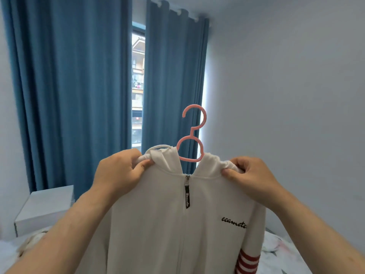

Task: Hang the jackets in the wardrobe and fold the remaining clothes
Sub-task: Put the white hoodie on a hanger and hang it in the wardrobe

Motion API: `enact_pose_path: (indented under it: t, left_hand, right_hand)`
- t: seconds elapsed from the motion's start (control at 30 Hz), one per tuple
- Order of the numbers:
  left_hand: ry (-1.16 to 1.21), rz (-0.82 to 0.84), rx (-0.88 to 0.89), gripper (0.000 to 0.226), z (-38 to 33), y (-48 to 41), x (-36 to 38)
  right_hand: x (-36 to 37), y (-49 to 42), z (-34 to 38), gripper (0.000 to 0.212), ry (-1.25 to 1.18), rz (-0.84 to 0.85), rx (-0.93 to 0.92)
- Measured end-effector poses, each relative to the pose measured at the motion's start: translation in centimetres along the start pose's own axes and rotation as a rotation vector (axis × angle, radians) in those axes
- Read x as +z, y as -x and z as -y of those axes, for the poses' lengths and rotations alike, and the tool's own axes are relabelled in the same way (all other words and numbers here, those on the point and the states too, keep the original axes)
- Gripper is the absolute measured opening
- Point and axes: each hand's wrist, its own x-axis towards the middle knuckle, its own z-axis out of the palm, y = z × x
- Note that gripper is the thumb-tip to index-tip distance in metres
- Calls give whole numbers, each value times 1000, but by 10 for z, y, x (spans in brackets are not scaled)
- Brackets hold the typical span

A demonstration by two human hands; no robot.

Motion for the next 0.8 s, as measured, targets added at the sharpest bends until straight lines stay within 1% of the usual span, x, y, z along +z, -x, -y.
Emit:
enact_pose_path:
  t: [0.03,0.1,0.23,0.43,0.6,0.73,0.8]
  left_hand:
    - [24,9,18,42,-12,0,12]
    - [59,37,52,40,-38,-1,37]
    - [134,84,122,42,-94,0,86]
    - [251,136,186,42,-191,5,154]
    - [330,189,227,54,-273,16,203]
    - [397,215,258,39,-329,25,239]
    - [437,235,282,37,-355,30,254]
  right_hand:
    - [-11,8,-11,23,25,-20,14]
    - [-34,23,-30,21,38,-72,40]
    - [-85,53,-65,19,67,-157,119]
    - [-168,92,-114,16,144,-278,184]
    - [-233,124,-158,11,195,-353,275]
    - [-275,151,-188,10,205,-422,349]
    - [-292,166,-198,10,217,-454,384]
